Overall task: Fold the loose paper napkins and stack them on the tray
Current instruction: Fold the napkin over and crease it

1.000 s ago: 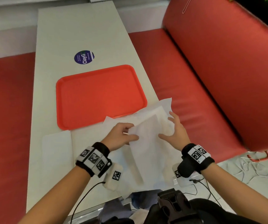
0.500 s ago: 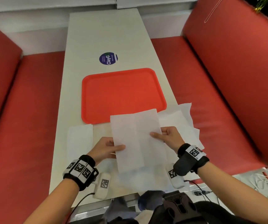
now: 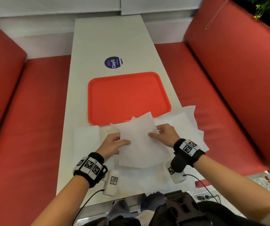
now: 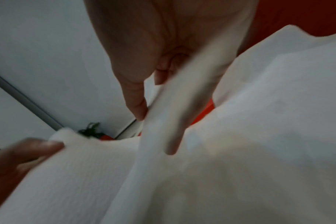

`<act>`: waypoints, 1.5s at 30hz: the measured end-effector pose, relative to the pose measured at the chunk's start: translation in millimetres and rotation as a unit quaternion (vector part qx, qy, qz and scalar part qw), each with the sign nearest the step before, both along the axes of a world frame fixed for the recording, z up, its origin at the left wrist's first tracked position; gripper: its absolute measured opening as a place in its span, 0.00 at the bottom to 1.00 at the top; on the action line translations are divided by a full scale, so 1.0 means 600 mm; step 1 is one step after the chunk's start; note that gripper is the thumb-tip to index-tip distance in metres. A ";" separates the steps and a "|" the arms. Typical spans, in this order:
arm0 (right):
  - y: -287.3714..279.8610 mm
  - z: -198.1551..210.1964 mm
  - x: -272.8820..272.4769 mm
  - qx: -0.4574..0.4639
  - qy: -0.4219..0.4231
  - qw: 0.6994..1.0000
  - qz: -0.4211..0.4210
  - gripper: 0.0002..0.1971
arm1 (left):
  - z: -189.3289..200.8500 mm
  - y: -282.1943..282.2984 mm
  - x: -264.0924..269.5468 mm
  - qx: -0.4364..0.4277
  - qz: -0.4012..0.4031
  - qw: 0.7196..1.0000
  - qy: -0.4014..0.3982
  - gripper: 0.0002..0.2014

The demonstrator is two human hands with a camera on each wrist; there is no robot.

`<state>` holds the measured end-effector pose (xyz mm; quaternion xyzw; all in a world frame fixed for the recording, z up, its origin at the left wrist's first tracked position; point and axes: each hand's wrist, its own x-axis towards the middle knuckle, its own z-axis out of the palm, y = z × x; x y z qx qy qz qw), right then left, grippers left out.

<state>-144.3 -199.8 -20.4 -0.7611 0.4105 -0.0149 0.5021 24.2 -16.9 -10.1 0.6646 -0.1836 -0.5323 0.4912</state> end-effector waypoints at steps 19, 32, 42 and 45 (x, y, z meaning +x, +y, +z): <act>0.157 0.027 0.141 0.219 -0.079 0.971 -0.061 0.27 | 0.002 0.131 0.082 -0.040 0.117 0.992 -0.021 0.16; 0.267 -0.034 0.255 0.142 0.007 0.990 -0.023 0.09 | -0.039 0.234 0.200 0.052 0.134 0.982 -0.119 0.30; 0.291 -0.070 0.284 0.076 0.078 0.993 -0.034 0.08 | -0.076 0.231 0.218 0.088 0.053 0.971 -0.216 0.31; 0.291 -0.069 0.282 0.058 0.080 0.995 -0.023 0.08 | -0.084 0.234 0.211 0.098 0.024 0.965 -0.242 0.30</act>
